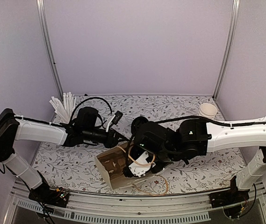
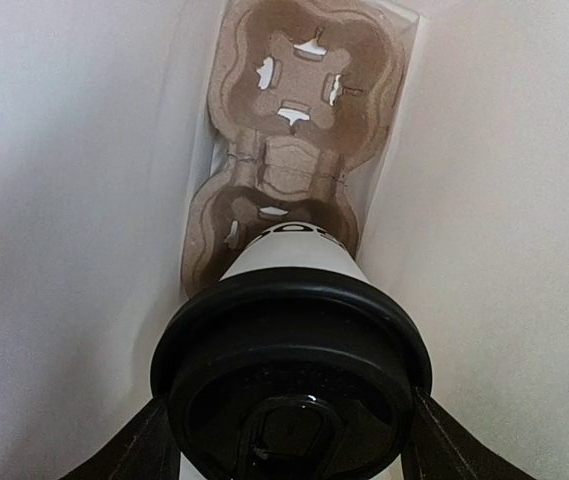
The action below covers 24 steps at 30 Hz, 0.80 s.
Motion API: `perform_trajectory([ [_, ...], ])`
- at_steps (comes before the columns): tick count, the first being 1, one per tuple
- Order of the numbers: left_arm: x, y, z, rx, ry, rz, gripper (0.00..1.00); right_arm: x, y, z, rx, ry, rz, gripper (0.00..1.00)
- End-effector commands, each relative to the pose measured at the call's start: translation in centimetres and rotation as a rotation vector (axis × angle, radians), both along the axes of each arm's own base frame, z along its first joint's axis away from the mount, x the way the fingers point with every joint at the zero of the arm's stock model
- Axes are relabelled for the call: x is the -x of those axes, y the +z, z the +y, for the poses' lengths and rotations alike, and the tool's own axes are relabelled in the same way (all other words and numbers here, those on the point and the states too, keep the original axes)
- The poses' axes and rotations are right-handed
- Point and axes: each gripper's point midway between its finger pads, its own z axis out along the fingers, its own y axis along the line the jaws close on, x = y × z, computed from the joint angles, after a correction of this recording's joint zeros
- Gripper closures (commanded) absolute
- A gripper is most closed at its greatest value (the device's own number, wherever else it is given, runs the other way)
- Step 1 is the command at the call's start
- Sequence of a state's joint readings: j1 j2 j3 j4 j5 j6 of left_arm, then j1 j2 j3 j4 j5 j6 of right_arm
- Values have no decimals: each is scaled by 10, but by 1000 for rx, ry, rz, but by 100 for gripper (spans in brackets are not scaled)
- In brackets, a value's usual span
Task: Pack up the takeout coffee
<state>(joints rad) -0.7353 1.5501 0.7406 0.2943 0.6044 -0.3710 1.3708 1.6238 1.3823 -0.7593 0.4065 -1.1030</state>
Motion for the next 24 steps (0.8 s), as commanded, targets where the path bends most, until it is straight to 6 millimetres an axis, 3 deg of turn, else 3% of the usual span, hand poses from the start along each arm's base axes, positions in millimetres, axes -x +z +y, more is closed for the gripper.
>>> perform_trajectory([
  [1, 7, 4, -2, 25, -21, -14, 31, 0, 1, -6, -10, -11, 39, 52],
  [13, 6, -7, -3, 15, -17, 1, 31, -22, -4, 1, -33, -39, 18, 52],
  [24, 3, -14, -3, 11, -11, 13, 30, -21, -17, 0, 3, -23, 78, 52],
])
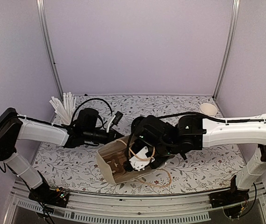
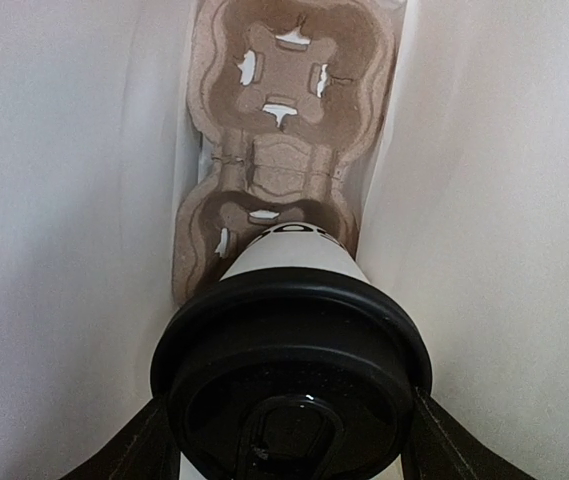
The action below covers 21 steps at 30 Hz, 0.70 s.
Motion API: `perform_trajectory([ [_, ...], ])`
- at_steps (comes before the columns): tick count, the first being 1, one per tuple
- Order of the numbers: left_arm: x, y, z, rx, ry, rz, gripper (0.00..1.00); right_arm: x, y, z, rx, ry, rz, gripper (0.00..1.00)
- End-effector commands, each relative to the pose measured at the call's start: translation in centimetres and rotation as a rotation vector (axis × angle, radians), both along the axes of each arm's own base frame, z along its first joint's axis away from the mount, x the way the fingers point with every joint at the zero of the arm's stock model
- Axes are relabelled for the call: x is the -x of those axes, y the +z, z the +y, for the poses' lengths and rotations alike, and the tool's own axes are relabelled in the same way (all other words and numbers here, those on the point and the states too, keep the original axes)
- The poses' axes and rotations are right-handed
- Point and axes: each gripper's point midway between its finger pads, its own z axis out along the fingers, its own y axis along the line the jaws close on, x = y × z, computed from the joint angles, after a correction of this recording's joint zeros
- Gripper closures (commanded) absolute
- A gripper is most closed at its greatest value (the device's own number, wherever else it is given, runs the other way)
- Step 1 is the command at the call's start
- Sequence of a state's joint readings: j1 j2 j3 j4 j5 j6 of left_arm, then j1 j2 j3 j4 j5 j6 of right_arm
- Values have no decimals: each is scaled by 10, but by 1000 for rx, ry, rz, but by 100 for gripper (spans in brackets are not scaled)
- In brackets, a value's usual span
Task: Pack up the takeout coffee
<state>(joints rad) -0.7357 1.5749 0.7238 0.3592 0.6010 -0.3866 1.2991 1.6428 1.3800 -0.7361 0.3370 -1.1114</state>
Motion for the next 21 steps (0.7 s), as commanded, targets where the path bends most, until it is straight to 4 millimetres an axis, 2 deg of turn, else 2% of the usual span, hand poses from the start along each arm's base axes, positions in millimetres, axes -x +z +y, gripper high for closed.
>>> perform_trajectory([
  [1, 5, -10, -1, -6, -18, 19, 31, -3, -10, 1, 21, 3, 27, 52],
  [9, 0, -9, 3, -9, 5, 19, 30, -8, -15, 3, 39, -1, 39, 52],
  [16, -19, 5, 26, 4, 116, 16, 25, -4, -22, 5, 77, -3, 141, 51],
  [21, -23, 13, 40, -9, 174, -3, 24, 5, -27, 2, 119, 8, 215, 51],
])
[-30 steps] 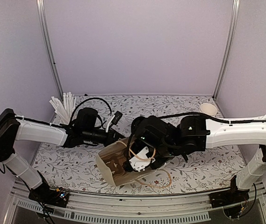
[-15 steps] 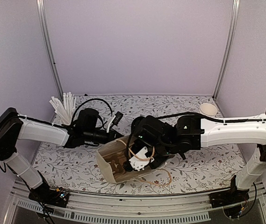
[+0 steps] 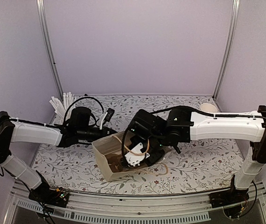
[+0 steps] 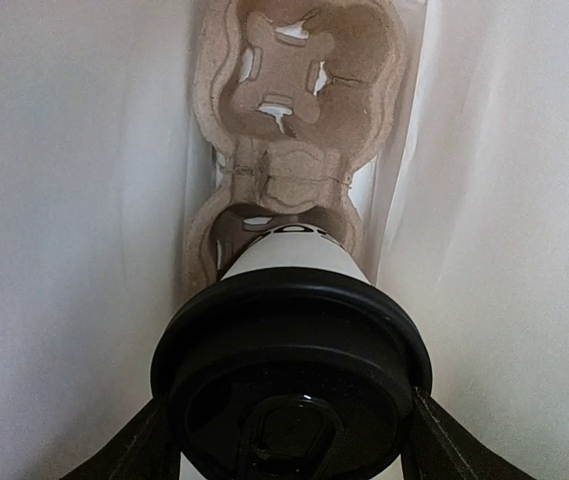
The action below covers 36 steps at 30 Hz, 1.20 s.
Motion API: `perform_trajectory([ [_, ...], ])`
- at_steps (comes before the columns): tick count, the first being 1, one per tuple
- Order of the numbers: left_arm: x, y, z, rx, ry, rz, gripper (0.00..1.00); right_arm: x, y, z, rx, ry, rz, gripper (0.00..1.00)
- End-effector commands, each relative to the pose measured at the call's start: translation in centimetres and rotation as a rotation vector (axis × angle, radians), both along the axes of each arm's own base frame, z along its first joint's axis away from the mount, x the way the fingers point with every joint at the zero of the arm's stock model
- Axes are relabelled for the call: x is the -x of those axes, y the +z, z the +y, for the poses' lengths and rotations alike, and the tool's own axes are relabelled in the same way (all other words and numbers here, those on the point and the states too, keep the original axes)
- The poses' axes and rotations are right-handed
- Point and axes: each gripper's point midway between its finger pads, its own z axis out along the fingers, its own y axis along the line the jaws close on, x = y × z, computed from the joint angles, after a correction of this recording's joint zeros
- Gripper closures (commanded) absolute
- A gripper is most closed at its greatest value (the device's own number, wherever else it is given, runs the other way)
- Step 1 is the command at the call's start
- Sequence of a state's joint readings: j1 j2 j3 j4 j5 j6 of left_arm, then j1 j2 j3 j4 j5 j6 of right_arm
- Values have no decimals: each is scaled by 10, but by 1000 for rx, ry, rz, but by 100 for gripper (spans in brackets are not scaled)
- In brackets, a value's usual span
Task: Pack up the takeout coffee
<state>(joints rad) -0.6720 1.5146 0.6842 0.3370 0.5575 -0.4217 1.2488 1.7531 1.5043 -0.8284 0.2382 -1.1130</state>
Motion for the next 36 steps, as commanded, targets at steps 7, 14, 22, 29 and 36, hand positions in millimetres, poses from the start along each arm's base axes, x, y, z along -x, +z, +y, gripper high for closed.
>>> perform_trajectory([
  [7, -9, 35, 24, 18, 106, -75, 24, 26, -8, -3, 97, 23, 219, 50],
  [14, -11, 55, 27, 20, 111, -114, 23, 37, -13, -9, 149, 12, 299, 50],
  [22, -4, 55, 39, 4, 138, -124, 23, 52, -16, -15, 179, 17, 383, 50],
  [29, -4, 67, 44, 10, 160, -154, 23, 53, -16, -10, 178, 28, 394, 50],
  [36, -1, 81, 55, -1, 194, -195, 23, 55, -23, -4, 184, 75, 404, 50],
])
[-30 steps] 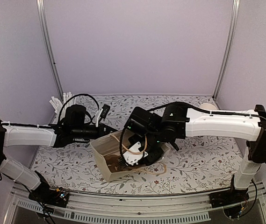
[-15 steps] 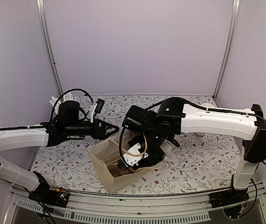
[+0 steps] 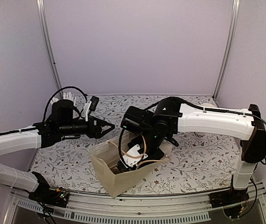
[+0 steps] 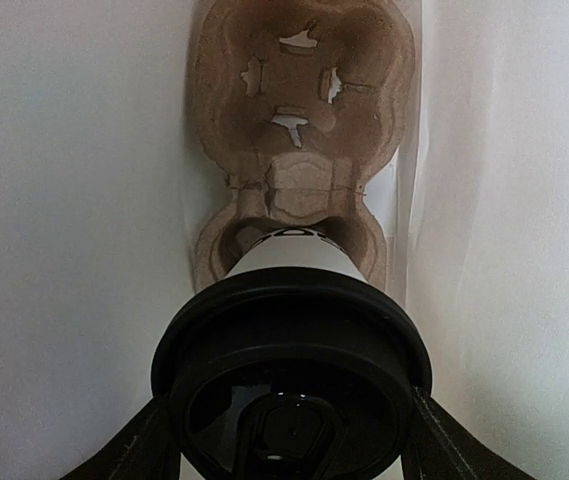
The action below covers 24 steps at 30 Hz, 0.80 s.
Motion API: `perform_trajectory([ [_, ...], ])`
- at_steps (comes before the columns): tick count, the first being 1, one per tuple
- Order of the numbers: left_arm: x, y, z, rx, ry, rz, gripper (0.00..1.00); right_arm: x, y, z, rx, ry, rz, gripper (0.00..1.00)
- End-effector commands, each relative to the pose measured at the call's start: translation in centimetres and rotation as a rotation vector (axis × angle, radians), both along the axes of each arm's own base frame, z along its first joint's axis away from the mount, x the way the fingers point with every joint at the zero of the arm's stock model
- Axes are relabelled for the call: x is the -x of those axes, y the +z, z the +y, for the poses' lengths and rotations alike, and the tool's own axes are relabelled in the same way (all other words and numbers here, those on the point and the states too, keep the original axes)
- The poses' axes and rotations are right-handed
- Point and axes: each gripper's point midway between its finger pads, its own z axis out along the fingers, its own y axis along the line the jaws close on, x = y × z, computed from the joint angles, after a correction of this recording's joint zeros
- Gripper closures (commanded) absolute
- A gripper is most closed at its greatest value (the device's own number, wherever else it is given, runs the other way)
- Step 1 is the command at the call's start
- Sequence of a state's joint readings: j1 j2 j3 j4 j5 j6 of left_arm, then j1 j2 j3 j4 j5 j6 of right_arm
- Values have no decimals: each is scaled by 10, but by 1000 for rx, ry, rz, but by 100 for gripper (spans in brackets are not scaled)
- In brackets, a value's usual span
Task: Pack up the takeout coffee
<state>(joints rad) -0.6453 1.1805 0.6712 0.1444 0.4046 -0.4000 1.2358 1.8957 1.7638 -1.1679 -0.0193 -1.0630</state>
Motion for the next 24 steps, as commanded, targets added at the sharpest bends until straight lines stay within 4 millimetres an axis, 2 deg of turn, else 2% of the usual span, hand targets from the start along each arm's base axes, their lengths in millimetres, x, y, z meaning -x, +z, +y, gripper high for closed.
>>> perform_trajectory([
  [1, -1, 7, 13, -22, 43, -37, 23, 15, -19, -2, 56, 48, 96, 50],
  [7, 5, 8, 21, -11, 63, -37, 23, 15, -22, 1, 66, 68, 104, 50],
  [12, 9, 8, 26, -12, 75, -39, 22, 13, -25, 6, 88, 41, 175, 50],
  [24, 14, 14, 38, -14, 113, -50, 22, 7, -50, 2, 158, -1, 296, 51],
])
